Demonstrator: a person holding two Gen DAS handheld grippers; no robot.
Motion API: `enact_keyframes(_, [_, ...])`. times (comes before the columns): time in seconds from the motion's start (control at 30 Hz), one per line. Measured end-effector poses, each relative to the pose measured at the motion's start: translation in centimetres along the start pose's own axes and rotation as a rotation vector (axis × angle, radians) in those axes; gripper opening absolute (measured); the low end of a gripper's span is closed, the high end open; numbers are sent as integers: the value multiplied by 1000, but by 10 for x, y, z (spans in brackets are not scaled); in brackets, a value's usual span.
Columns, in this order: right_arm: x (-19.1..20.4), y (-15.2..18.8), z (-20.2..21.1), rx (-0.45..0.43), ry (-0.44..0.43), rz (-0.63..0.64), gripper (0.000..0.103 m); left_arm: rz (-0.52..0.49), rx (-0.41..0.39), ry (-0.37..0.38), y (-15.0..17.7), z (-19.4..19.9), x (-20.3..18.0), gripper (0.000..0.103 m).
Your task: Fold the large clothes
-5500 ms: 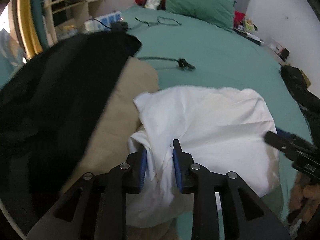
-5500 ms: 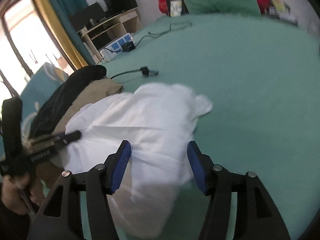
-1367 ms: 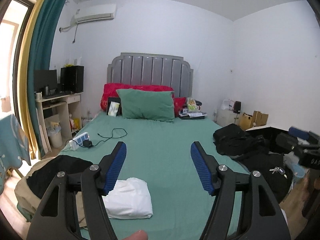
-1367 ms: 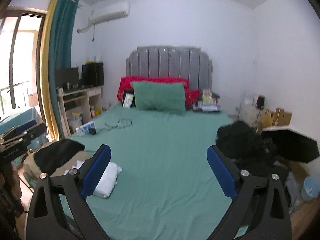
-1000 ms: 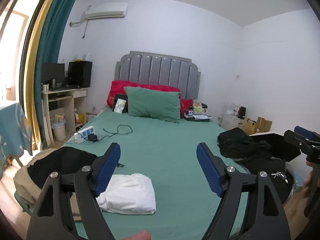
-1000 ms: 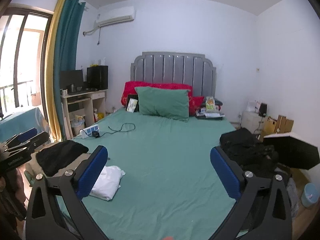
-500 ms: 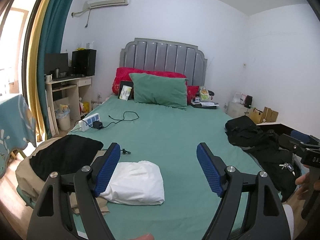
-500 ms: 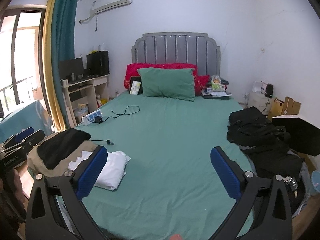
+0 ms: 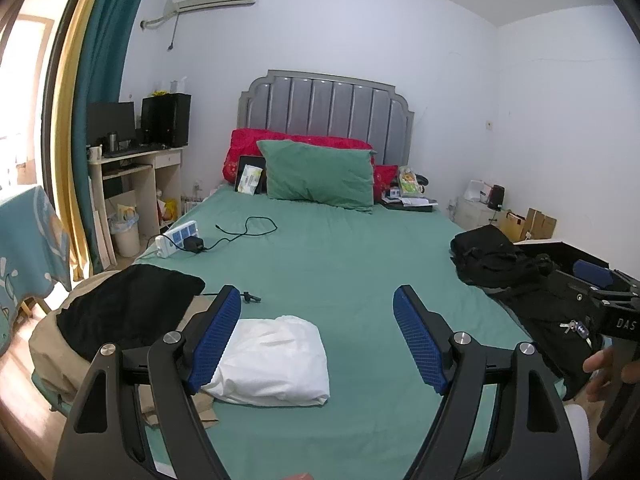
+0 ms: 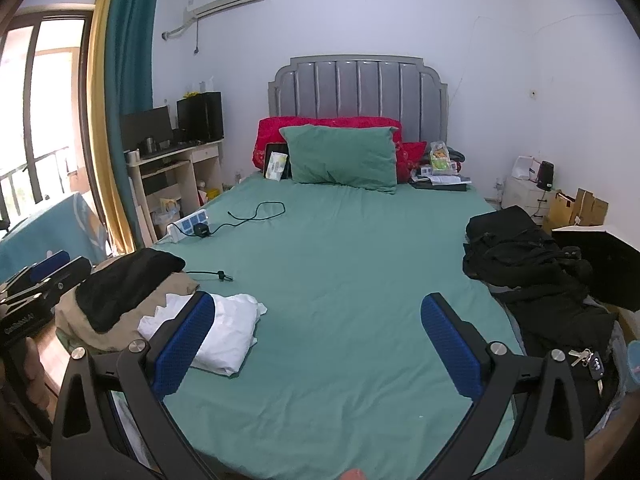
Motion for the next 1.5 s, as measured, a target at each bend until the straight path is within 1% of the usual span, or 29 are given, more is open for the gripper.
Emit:
enact_keyframes(0.47, [0, -2, 0, -1, -1, -5, 102, -10, 10, 29, -2, -7, 7, 81])
enact_keyframes(1.5, [1, -4, 1, -1, 3, -4, 102, -9, 28, 32, 4, -8, 14, 81])
Point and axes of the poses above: each gripper's, at about its wrist camera, not at the fingertips, and z roughly against the way its jaws point, x to its left, y to its underside, the point moved 5 cm from there along -z, roughly the way its jaws point, and after that the axes turned 11 degrees about -x, right-handed, at the moved point
